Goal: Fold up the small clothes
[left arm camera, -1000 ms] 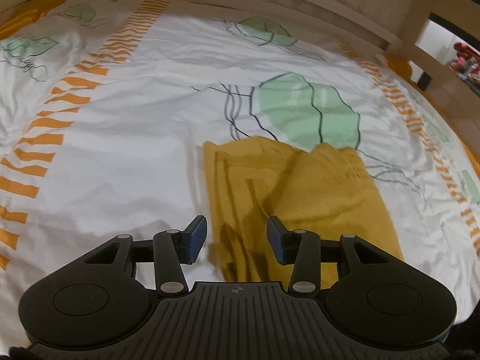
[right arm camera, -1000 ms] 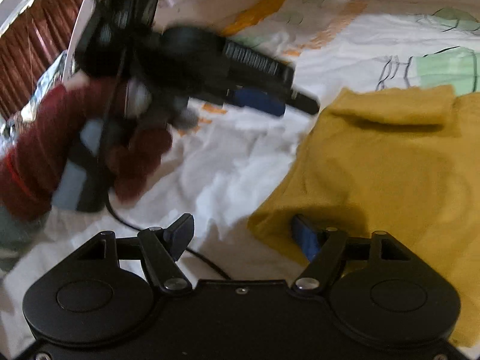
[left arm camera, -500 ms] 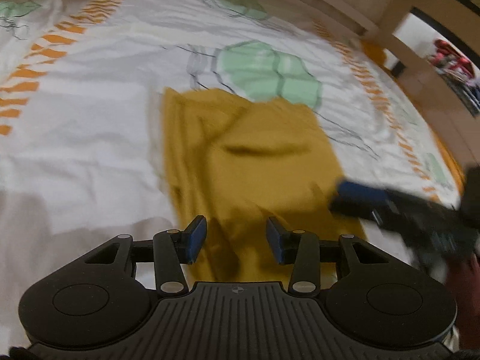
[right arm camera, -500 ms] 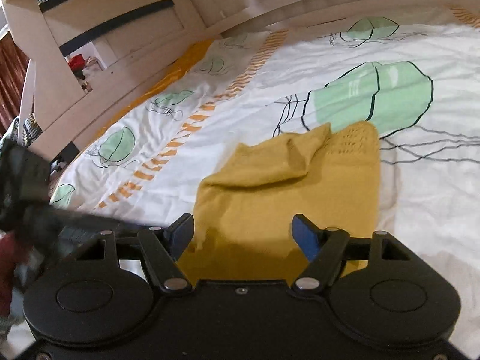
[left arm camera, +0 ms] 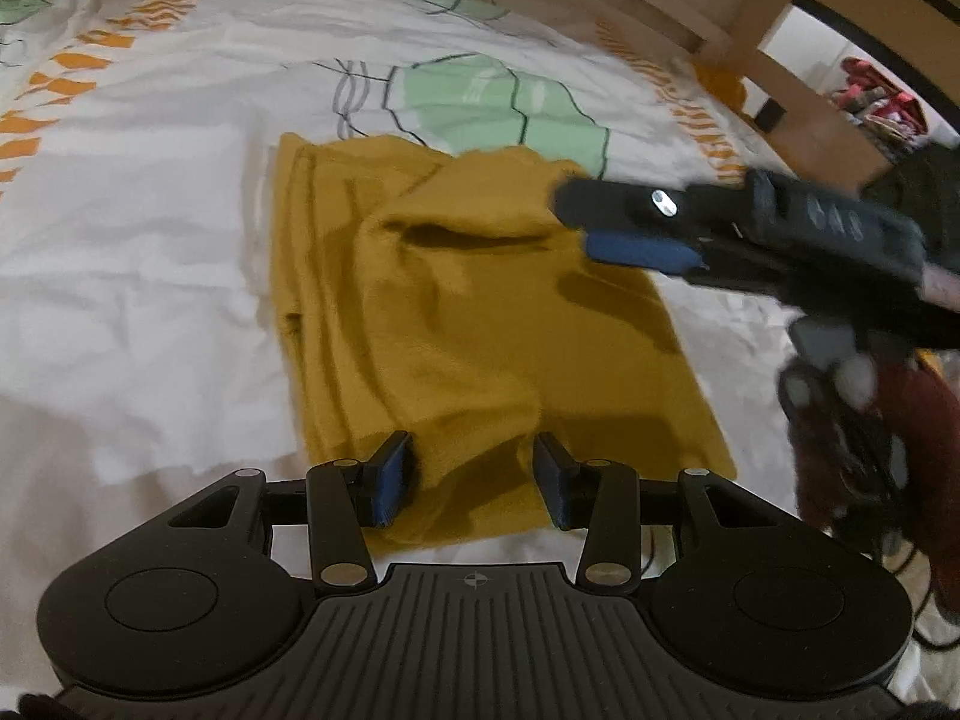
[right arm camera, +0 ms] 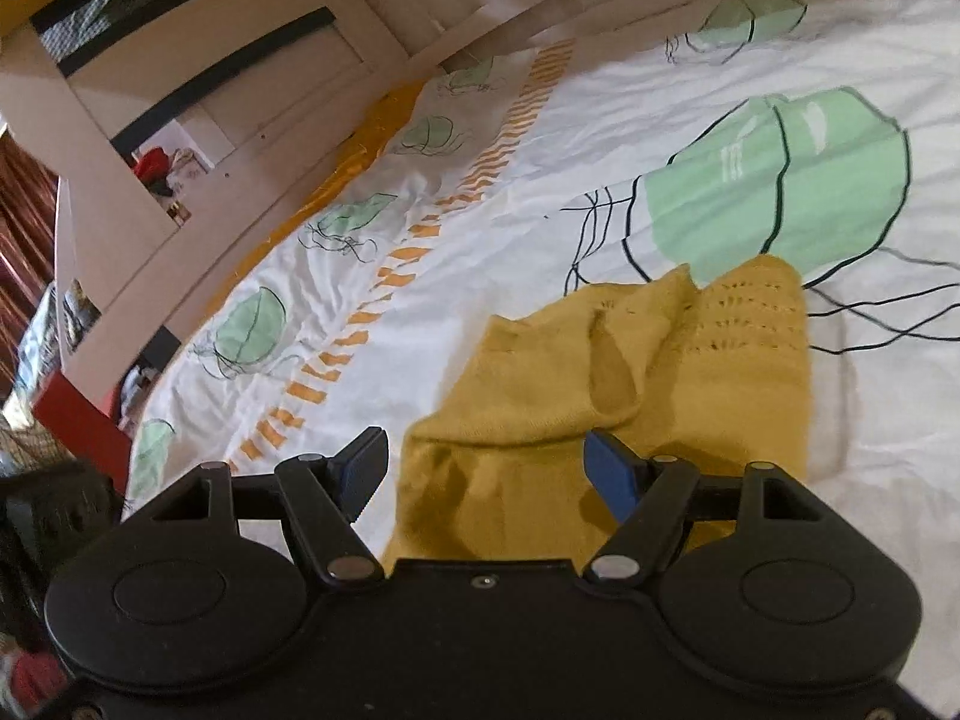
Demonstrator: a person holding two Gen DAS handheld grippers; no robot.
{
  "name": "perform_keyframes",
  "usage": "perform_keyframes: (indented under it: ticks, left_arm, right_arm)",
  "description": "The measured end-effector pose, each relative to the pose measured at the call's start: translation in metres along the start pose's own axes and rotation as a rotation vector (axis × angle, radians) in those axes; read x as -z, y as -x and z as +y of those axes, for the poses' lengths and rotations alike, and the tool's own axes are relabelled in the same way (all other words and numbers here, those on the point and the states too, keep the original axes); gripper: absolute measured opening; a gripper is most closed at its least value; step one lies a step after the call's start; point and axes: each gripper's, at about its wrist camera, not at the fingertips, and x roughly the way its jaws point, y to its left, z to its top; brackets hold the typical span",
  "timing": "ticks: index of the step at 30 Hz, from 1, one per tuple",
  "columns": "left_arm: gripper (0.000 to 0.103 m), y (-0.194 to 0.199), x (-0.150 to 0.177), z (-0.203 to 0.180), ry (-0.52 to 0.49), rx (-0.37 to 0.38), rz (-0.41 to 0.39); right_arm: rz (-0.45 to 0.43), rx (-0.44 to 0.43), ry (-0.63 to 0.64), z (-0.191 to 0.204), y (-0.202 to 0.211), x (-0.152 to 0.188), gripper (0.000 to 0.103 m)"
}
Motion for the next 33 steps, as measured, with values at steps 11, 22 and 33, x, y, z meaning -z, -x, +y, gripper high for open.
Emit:
perform_keyframes:
  ticks: [11, 22, 33]
  left_arm:
    - [0.028, -0.008, 0.004, -0.003, -0.034, -0.022, -0.009]
    - [0.006, 0.010, 0.017, -0.007, -0.047, -0.085, -0.045]
    - [0.006, 0.012, 0.019, 0.001, -0.029, -0.097, -0.016]
  right_arm:
    - [0.039, 0.054, -0.189, -0.017, -0.026, -0.013, 0.040]
    - [-0.018, -0.007, -0.032, 0.015, -0.040, -0.059, 0.015]
    - [0.045, -0.021, 0.000, 0.023, -0.081, -0.077, 0.016]
